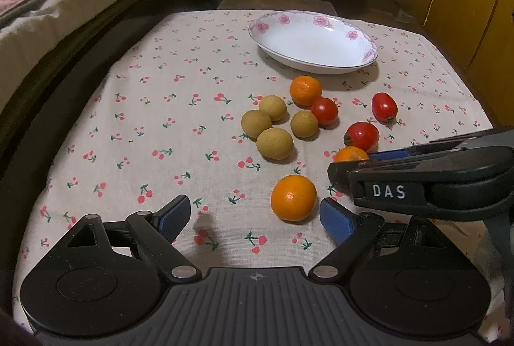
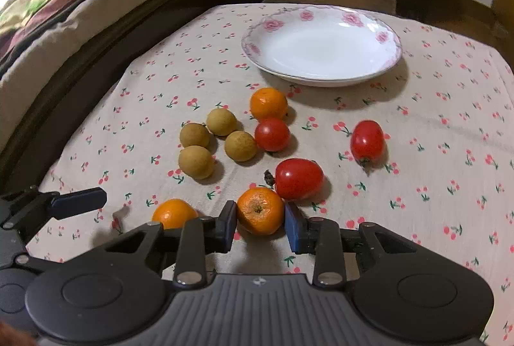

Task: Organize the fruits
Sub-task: 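Grasp the large orange with the left tool while the right tool grasps the other orange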

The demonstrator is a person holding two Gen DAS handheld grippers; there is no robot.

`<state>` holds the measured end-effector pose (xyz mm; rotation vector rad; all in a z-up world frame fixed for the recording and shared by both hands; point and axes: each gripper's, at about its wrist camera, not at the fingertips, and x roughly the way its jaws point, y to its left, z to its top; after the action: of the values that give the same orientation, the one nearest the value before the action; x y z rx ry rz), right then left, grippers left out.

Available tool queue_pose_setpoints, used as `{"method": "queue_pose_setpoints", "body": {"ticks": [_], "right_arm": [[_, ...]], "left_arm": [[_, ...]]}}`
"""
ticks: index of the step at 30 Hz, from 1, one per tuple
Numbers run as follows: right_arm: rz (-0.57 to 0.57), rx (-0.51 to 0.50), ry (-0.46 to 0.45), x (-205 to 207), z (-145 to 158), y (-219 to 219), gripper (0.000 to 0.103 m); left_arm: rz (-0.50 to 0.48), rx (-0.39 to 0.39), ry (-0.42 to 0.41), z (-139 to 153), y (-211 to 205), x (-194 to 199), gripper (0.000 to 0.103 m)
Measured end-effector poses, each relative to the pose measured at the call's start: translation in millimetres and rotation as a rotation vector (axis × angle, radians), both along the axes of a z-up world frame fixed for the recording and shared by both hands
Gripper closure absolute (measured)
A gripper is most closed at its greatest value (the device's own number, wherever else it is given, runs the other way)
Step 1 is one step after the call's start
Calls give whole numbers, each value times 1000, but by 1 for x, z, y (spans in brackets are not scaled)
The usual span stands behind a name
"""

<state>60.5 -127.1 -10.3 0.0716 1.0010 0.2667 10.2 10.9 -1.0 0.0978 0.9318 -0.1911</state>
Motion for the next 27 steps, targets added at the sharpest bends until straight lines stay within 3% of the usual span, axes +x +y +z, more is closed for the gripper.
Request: {"method": "queue_pose_setpoints", "body": {"ticks": [8,15,20,27], "right_arm": [[-18,-12,14,-6,7,-13,71],[-47,4,11,-14,15,-25,71],[-64,22,11,-19,17,-33,71],[-72,37,18,-23,19,-40,71]], "left_arm": [[-18,-12,-16,3,-1,-1,12],[-42,-31,5,-2,-6,8,29],[-44,-37,52,-12,-8,13,35],[-46,-19,39,-12,-14,20,40]]}}
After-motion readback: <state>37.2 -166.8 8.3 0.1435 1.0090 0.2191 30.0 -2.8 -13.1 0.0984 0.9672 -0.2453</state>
